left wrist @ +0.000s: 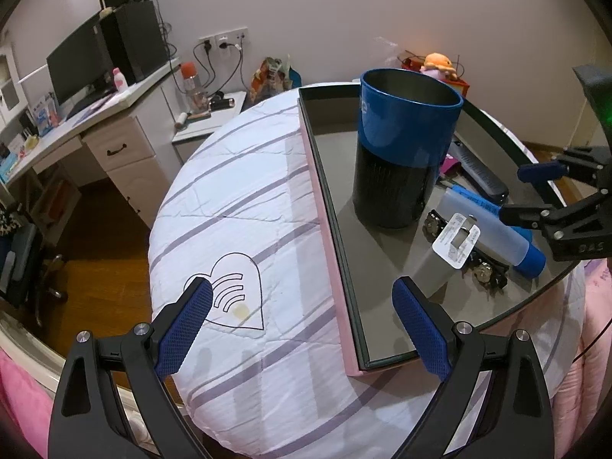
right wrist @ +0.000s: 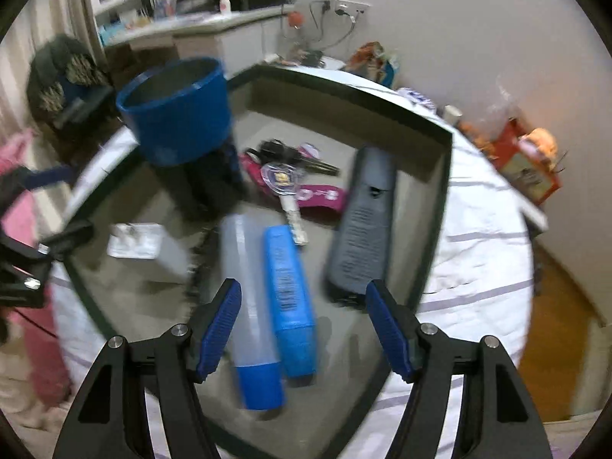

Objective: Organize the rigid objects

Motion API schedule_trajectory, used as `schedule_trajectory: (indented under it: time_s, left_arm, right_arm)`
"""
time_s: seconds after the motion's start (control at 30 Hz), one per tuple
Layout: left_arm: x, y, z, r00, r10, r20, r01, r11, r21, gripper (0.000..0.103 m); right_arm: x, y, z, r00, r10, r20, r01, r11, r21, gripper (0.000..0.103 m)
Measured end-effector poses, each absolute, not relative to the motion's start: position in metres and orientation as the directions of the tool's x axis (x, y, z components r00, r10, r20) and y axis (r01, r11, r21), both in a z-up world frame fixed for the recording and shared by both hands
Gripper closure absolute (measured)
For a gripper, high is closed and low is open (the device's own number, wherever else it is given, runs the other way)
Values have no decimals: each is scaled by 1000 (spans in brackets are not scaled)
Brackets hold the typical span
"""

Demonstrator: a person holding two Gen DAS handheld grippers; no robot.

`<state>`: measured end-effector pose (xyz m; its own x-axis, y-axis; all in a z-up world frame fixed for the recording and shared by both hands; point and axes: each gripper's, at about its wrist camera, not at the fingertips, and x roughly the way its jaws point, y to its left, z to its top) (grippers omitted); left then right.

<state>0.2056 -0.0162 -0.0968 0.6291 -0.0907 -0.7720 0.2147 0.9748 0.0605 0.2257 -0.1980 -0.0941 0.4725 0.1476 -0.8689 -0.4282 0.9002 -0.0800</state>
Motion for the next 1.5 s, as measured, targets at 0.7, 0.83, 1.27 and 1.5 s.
schedule_trajectory:
  time_s: [0.7, 0.83, 1.27, 1.5]
  left_arm:
    - [209, -18, -99, 622, -79, -779, 216, 974, 73, 6]
    - [210, -11, -100, 619, -76, -781, 202, 977, 65, 6]
    - [214, -12, -101, 622, -47, -781, 190, 978, 92, 6]
    - [214, -13, -101, 623, -40, -781, 189, 977, 101, 6]
  right_arm:
    - [237, -175, -108, 383, 89, -919, -551, 821, -150, 33]
    - [242, -178, -111, 348, 150, -925, -555, 829, -74, 33]
    - [279, -182, -103, 452, 186, -873, -433, 901, -32, 32]
    - [277, -161, -105, 443, 155, -883, -453, 889, -71, 32]
